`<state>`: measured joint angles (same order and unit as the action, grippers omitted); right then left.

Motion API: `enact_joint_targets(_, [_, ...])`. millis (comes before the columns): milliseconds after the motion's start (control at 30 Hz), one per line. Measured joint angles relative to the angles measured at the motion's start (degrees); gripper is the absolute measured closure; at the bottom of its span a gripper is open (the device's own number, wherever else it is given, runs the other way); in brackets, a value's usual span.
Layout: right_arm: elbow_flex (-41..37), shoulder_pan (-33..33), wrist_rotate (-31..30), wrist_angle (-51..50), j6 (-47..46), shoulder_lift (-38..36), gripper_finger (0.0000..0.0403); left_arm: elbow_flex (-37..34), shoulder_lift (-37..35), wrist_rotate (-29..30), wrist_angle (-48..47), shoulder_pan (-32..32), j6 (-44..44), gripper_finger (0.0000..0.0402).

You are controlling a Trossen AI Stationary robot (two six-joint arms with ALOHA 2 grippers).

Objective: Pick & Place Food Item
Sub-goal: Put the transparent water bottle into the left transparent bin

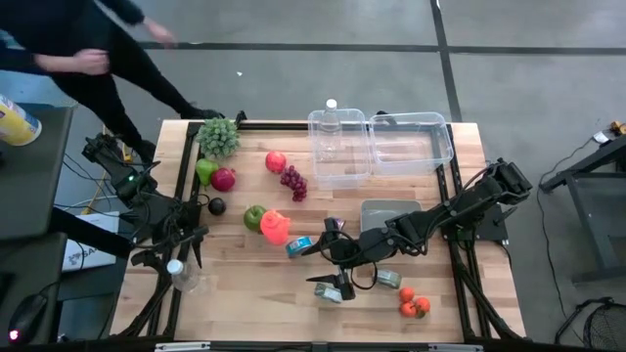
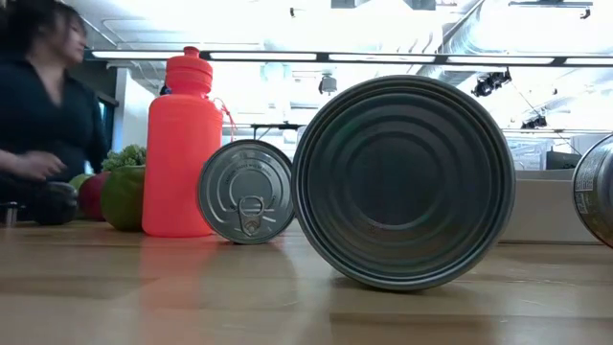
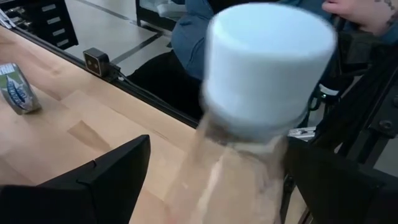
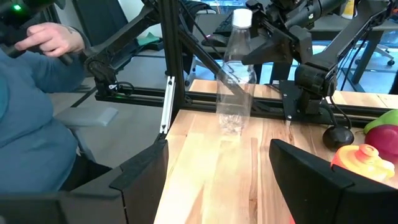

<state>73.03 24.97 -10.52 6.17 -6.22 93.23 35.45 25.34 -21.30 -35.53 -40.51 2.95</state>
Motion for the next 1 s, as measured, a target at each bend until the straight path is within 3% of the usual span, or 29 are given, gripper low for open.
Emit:
enact_joint_targets(500, [0.0,0.0,0.0,0.0,0.0,0.0,0.0133,0.0,0.0,0.5,0.0,0.0,1.0,0.0205])
enact_joint_targets(1000, [0.0,0.0,0.0,0.0,-0.3,0.0,0.0133,0.5,3.2,9.7,6.5,0.0,1.2,0.0196])
